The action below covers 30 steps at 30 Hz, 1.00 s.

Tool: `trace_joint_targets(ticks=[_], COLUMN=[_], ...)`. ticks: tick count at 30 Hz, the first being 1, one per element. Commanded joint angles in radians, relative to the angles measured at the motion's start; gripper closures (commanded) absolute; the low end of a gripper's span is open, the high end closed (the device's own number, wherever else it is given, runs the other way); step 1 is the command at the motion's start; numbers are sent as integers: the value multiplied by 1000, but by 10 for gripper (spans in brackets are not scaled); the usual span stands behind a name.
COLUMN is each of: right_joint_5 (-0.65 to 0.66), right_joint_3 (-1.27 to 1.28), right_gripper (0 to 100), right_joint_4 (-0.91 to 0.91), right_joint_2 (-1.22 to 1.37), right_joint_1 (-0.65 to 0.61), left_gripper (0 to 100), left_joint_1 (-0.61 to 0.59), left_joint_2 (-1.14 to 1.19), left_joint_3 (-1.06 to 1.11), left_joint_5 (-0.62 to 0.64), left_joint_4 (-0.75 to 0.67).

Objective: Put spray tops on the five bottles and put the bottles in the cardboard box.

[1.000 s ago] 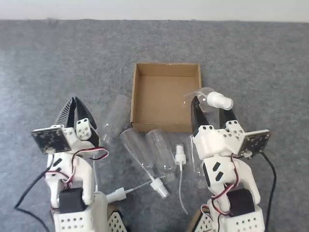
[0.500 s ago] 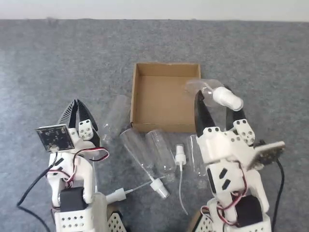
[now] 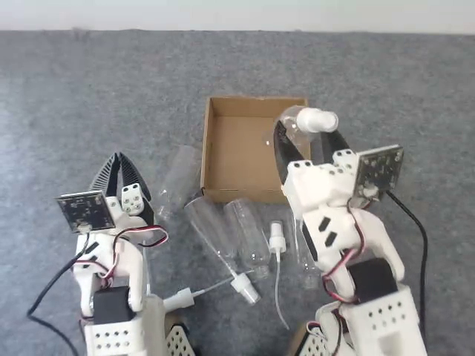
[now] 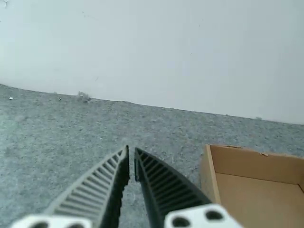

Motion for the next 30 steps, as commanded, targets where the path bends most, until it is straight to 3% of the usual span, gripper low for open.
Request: trace_joint_targets(ticks=[1,10,30], right_joint_5=[14,14,14], right_joint_3=[-91,-199,-658], right_gripper=[919,919,915], right_joint_4=[-107,-189,-197], right_joint_2=[117,386,1029], right_joint_1=[-12,-41,-110], left_gripper=[984,984,984], left_joint_1=[-5,-5,-5], left_joint_2=[-20,-20,-20], left_joint_3=[-12,-13,-12], left_joint_5=[-8,-8,-8], left_joint_4=[-15,-15,-12])
